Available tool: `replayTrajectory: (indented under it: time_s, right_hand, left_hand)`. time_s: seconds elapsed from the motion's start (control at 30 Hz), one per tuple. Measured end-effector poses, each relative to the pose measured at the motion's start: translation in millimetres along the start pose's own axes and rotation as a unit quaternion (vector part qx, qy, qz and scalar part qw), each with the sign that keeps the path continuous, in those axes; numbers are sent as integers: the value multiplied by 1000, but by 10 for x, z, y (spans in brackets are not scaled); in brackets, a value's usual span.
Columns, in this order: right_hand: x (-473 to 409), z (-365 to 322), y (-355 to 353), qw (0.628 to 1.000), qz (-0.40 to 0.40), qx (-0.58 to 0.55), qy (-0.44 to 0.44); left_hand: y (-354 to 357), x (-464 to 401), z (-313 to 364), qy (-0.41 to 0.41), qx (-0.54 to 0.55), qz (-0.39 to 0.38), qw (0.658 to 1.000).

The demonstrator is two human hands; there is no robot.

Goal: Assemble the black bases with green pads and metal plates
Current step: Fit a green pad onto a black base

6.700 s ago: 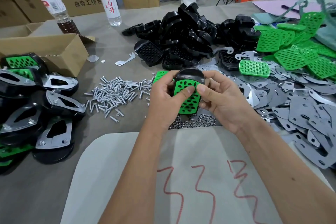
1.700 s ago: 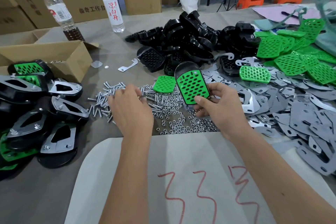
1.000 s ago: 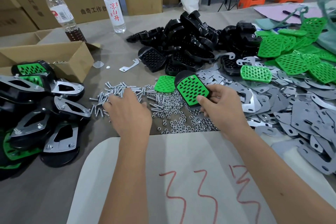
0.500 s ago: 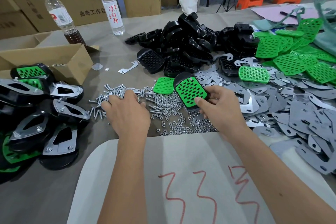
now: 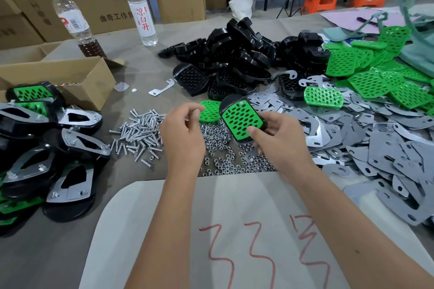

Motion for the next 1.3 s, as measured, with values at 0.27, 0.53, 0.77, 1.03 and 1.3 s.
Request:
replayTrajectory:
  time_s: [0.27, 0.53, 0.77, 1.03, 1.3]
  right_hand:
    - [-36, 47, -1, 998, -13, -55, 18]
    - [-14, 29, 8, 997, -43, -67, 8]
    - [-25, 46, 10, 997, -53, -59, -4]
    - [-14, 13, -7, 993, -83, -80, -12]
    - [-9, 11, -46, 986, -81, -145, 5]
  left_hand:
    - [254, 123, 35, -26, 107, -4, 994]
    - [221, 146, 43, -7, 107, 48, 993]
    - [227, 124, 37, 14, 56, 32, 998]
    - [188, 161, 195, 108, -55, 47, 992]
    - [178, 193, 269, 120, -18, 61, 991]
Point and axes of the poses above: each hand's wrist, its own x-axis away from the middle knuckle, its own y-axis out of the palm, z = x × y, the point moved 3 cm from there along -x, towards the middle knuckle, and after that the axes turned 1 degree about -z, right-handed, at the moved point
